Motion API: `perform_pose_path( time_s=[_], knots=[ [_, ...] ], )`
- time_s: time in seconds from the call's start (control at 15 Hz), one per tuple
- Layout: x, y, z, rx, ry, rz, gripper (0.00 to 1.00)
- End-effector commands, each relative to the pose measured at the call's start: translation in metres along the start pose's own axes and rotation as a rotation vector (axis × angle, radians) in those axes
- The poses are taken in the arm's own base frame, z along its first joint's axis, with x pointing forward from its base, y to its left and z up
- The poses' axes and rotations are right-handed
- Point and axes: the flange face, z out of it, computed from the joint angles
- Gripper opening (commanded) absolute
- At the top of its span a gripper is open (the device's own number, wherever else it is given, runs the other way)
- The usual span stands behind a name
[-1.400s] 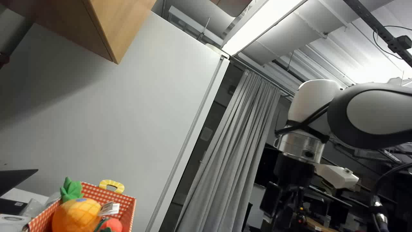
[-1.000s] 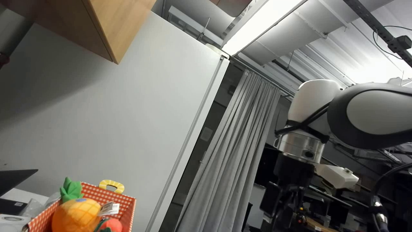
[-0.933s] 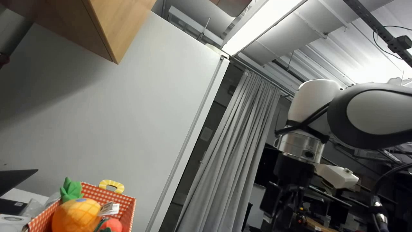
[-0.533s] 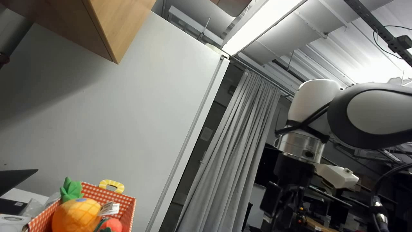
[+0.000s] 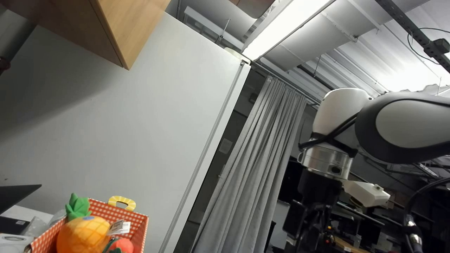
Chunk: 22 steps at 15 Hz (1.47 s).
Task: Close the open drawer, open the drawer then close the drawer again
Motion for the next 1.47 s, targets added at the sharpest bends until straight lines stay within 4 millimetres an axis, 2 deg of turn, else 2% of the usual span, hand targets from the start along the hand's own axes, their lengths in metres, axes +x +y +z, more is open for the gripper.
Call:
perform_pose_path(
  time_s=[0.0,0.2,0.4,0.8,1.07,1.27,1.33,1.4],
  knots=[
    [0.013,0.000,0.018,-0.010,-0.008,0.016,1.00],
    [0.027,0.006,0.043,-0.023,-0.020,0.033,1.00],
    [0.046,0.019,0.077,-0.051,-0.039,0.066,1.00],
    [0.081,0.061,0.156,-0.128,-0.100,0.177,1.00],
    [0.096,0.082,0.208,-0.173,-0.168,0.255,1.00],
    [0.104,0.098,0.239,-0.197,-0.225,0.308,1.00],
    [0.108,0.104,0.249,-0.201,-0.239,0.327,0.75],
    [0.111,0.110,0.256,-0.203,-0.252,0.345,0.72]
  ],
)
